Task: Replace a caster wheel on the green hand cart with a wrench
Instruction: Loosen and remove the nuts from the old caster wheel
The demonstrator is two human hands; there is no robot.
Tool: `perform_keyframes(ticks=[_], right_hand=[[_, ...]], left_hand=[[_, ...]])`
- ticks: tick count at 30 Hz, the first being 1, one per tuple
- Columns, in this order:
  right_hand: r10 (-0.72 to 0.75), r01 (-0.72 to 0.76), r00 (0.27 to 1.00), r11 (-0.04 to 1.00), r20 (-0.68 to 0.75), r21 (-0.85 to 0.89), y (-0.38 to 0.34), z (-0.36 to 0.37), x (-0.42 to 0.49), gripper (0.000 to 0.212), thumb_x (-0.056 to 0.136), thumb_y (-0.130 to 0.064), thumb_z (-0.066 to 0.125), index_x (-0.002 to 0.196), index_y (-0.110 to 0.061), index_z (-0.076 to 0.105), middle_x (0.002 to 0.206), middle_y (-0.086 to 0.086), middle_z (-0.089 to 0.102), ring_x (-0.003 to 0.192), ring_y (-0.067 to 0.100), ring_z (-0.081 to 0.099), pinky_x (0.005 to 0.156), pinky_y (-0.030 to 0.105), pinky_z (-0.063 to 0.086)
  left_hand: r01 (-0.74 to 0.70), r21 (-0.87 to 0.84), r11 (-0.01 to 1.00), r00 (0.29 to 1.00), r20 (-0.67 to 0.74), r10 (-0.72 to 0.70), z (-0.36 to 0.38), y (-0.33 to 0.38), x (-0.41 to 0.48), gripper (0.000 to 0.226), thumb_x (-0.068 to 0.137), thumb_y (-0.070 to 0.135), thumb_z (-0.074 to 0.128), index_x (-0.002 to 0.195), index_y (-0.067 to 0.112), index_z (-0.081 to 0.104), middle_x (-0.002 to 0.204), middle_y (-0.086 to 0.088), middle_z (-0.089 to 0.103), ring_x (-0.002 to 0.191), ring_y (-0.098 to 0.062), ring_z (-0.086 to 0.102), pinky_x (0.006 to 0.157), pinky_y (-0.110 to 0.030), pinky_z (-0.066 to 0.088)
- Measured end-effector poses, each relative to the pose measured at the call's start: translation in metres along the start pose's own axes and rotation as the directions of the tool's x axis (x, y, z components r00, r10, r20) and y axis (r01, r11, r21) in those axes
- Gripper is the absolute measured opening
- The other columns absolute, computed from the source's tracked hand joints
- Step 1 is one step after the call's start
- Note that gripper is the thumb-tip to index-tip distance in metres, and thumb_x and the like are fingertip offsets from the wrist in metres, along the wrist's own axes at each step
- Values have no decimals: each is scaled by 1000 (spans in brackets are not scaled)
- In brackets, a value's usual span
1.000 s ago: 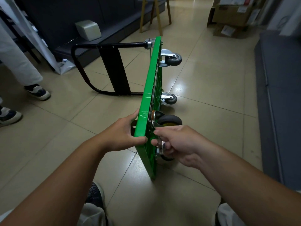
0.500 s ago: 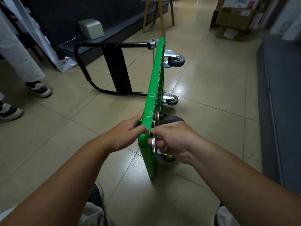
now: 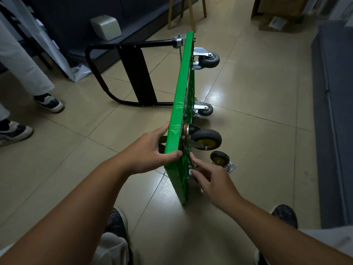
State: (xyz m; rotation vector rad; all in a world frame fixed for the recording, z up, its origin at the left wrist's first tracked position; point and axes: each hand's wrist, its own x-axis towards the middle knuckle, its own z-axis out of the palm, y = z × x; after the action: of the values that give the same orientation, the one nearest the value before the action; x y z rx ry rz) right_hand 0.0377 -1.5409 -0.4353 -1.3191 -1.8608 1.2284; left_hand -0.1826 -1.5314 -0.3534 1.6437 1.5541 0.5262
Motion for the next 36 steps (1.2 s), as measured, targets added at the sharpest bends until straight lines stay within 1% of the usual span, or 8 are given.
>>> perform_keyframes(ticks=[5, 9, 14, 17, 21, 24, 28, 36], right_hand=[[166, -166, 986, 986, 24, -2, -6, -18, -20, 56, 89, -15, 74, 134, -39, 49, 75, 4, 60, 59, 2, 50, 66, 25, 51], [203, -200, 975, 979, -90, 48, -26, -33, -20, 9, 88, -22, 74, 80, -20, 70, 63, 2, 62, 52, 4, 53, 55, 30, 47], [243, -239, 961, 970, -135, 46, -45, -29, -14, 8, 98, -10, 51, 91, -13, 49, 77, 11, 69, 54, 17, 64, 53, 32, 52], [250, -259, 959, 964, -135, -54, -55, -22, -5, 10, 97, -13, 51, 101, -21, 54, 85, 7, 69, 70, 15, 66, 66, 38, 56], [338, -330, 937, 940, -95, 86, -75, -9, 6, 20, 102, -16, 45, 114, -21, 60, 91, 6, 70, 64, 8, 62, 56, 30, 47], [339, -331, 933, 940, -123, 86, -83, -3, 9, 27, 101, -17, 44, 117, -22, 65, 91, 4, 70, 76, 14, 66, 73, 42, 59], [386, -366, 922, 893, -31, 261, -86, -3, 7, 35, 102, -13, 45, 134, -16, 60, 76, 4, 68, 50, 9, 62, 53, 28, 50], [394, -455, 890, 732, 231, 507, -108, -20, 15, 15, 102, -7, 52, 103, -2, 66, 76, 17, 68, 53, 22, 68, 53, 27, 59]], left_hand=[[9, 46, 999, 1000, -10, -9, -1, 3, 1, 97, 88, 37, 76, 163, 33, 14, 144, 17, 43, 129, -8, 47, 92, -33, 60], [-7, 60, 998, 1000, -12, 8, -1, 4, 3, 96, 87, 40, 78, 162, 35, 17, 147, 5, 54, 128, -11, 54, 92, -36, 60], [-24, 42, 999, 1000, -19, 24, 0, 0, 0, 101, 85, 51, 76, 163, 36, 14, 150, 6, 53, 135, -11, 50, 100, -37, 56], [-20, 40, 999, 1000, -23, 21, 0, -3, -1, 102, 84, 54, 76, 163, 37, 13, 152, 4, 52, 138, -14, 50, 100, -38, 56], [-26, 44, 999, 999, -31, 28, 2, -1, 1, 99, 87, 45, 77, 163, 35, 15, 151, 4, 51, 133, -11, 50, 96, -36, 58], [-22, 53, 998, 999, -29, 24, 1, 1, 0, 106, 79, 57, 76, 163, 35, 16, 150, 4, 54, 133, -12, 52, 98, -39, 58], [-40, 57, 998, 999, -18, 41, 0, -1, 0, 101, 84, 55, 75, 163, 35, 16, 151, 4, 53, 136, -14, 51, 99, -40, 58], [-30, 51, 998, 999, -36, 32, 1, -2, 0, 85, 79, 75, 42, 158, 51, 20, 143, 4, 60, 126, -14, 59, 106, -45, 50]])
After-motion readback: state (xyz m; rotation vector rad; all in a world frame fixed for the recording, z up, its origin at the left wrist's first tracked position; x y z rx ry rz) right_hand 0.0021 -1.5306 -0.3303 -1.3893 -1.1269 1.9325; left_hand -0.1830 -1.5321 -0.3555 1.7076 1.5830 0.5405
